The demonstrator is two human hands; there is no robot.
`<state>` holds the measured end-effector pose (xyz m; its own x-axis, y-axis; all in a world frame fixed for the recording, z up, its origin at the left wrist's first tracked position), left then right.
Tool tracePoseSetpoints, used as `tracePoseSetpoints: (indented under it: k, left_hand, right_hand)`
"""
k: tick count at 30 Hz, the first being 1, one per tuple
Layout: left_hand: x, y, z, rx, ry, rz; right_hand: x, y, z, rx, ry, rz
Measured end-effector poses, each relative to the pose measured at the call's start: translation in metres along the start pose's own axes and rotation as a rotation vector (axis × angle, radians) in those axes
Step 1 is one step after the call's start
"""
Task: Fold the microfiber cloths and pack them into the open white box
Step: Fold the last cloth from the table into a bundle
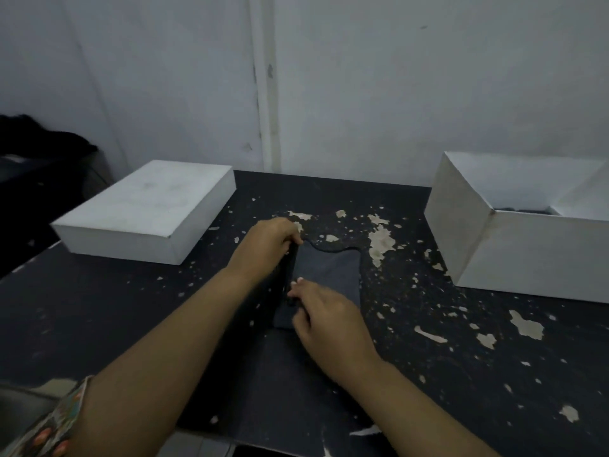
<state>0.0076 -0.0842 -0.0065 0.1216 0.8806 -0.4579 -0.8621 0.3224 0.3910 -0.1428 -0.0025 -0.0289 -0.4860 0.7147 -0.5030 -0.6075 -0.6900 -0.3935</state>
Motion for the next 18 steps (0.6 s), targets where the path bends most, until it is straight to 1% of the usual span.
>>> tracePoseSetpoints:
  k: [7, 13, 16, 18]
  left_hand:
    - [0.028, -0.023, -0.015, 0.059, -0.012, 0.122]
    - [0.033, -0.023, -0.017, 0.132, 0.022, 0.155]
    - [0.034, -0.024, -0.02, 0.093, 0.015, 0.131]
    - [0.034, -0.023, -0.022, 0.063, 0.008, 0.122]
  right_hand:
    - [0.003, -0.002, -0.02, 0.093, -0.198, 0.062]
    - [0.006, -0.001, -0.022, 0.116, -0.237, 0.028]
    - [0.008, -0.002, -0.02, 0.122, -0.28, 0.008]
    - [0.007, -0.001, -0.019, 0.009, -0.294, -0.034]
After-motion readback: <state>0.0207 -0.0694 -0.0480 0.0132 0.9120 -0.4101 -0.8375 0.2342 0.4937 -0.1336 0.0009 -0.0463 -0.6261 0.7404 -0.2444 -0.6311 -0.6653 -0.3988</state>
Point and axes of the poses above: each hand's wrist, its own x-axis away from the middle knuckle, its own z-axis out of the back of the hand, y = z × x, the point moved 2 cm from there along -x, towards the middle knuckle, and after that the axes turned 1 degree about -z, right-handed, at the moved point
